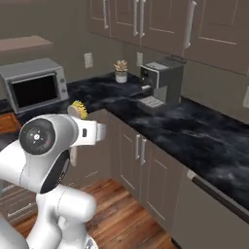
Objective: Grab the spray bottle from the shelves, then place it next to the cutting board for sanitizing. Then grab the dish brush from the countertop next to the sink and place it next to the cutting board.
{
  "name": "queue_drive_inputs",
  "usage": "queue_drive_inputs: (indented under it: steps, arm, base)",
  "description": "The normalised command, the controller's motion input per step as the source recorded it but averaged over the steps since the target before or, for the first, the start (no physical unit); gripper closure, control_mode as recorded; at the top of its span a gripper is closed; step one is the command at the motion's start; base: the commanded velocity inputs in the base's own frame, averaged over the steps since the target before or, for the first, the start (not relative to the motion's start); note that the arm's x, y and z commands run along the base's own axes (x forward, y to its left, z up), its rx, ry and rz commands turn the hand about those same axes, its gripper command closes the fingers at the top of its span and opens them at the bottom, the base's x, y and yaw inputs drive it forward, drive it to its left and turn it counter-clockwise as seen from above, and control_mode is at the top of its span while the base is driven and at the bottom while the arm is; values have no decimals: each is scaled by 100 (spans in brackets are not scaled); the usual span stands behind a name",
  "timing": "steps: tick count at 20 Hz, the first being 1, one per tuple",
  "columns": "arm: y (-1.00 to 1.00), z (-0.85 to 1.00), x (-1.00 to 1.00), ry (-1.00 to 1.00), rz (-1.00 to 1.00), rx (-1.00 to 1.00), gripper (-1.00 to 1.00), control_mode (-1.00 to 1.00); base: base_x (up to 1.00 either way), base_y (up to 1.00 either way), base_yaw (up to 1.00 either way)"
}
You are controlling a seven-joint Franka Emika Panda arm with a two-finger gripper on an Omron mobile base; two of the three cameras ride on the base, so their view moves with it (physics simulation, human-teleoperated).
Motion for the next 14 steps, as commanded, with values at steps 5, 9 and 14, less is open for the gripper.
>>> queue_drive_inputs:
  steps: [5,9,14]
  arm:
    - [0,0,0,0,0,0,100,100]
    - [0,0,0,0,0,0,100,100]
    - [0,0,0,0,0,0,100,100]
  base:
    - [0,0,100]
    - [12,23,88]
    - [86,1,70]
